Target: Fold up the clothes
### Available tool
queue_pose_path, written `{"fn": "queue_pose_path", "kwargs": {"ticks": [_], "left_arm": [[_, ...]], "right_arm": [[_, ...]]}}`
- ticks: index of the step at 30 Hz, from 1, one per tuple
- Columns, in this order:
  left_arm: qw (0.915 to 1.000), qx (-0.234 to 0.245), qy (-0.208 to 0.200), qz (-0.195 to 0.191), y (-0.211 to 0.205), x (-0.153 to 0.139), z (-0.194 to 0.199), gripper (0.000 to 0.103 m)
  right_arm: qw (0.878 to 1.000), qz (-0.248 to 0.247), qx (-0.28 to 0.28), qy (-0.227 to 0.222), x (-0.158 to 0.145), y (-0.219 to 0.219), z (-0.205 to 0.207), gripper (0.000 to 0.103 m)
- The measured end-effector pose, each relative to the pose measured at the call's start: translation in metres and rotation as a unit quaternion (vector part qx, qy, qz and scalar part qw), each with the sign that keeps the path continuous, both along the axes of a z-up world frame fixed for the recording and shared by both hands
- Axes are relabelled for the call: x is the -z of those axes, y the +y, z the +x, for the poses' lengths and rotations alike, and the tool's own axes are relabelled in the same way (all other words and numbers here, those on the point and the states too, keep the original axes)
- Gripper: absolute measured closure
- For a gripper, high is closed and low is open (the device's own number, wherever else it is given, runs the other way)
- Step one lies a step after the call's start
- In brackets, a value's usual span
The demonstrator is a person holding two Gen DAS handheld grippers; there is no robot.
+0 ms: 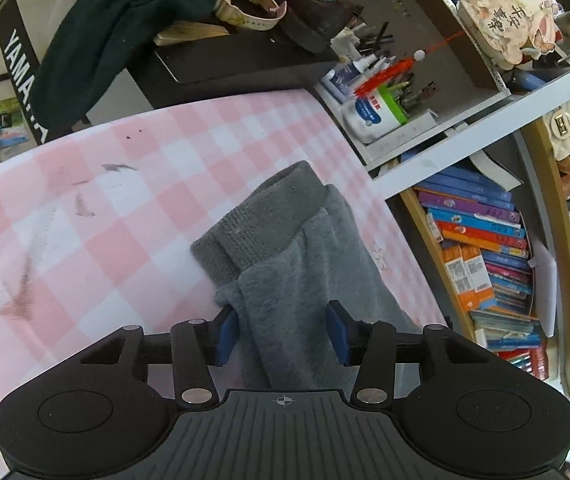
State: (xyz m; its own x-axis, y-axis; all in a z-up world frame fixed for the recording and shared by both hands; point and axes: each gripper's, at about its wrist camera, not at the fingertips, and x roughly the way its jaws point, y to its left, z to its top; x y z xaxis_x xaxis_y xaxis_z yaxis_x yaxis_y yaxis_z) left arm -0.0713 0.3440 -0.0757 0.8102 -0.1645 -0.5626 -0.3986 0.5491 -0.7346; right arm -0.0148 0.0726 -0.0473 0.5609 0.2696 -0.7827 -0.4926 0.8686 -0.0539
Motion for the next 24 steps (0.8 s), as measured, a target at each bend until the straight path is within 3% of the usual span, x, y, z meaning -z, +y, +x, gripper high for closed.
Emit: {"fn": "queue_pose_path", "kwargs": {"ticks": [3, 8, 12, 15, 20, 24], "left_arm": [[0.9999, -0.005, -0.006, -0.014, 0.002, 0.003, 0.002, 0.064], [0.9988, -0.01, 0.003, -0.049, 0.007, 0.011, 0.008, 0.086], [0.999, 0.0, -0.019, -0.041, 0.002, -0.001, 0.007, 0.092], [0.9983, 0.023, -0.052, -0.014, -0.007, -0.021, 0.008, 0.093], [0.9905, 0.08, -0.091, 0.066, -0.03, -0.057, 0.012, 0.093], [0.9836, 0.11, -0.094, 0.108, -0.046, -0.075, 0.015, 0.093]], "right_arm": [[1.0, -0.004, -0.006, 0.004, 0.002, 0.0, -0.001, 0.041], [1.0, -0.005, -0.009, 0.005, 0.002, 0.002, -0.003, 0.041], [1.0, -0.003, -0.009, 0.005, 0.002, 0.001, -0.003, 0.041], [1.0, 0.001, -0.007, 0.005, 0.001, -0.001, -0.004, 0.041], [0.999, 0.033, 0.018, -0.01, -0.016, -0.016, -0.011, 0.04], [0.994, 0.074, 0.06, -0.046, -0.041, -0.042, -0.021, 0.036]]}}
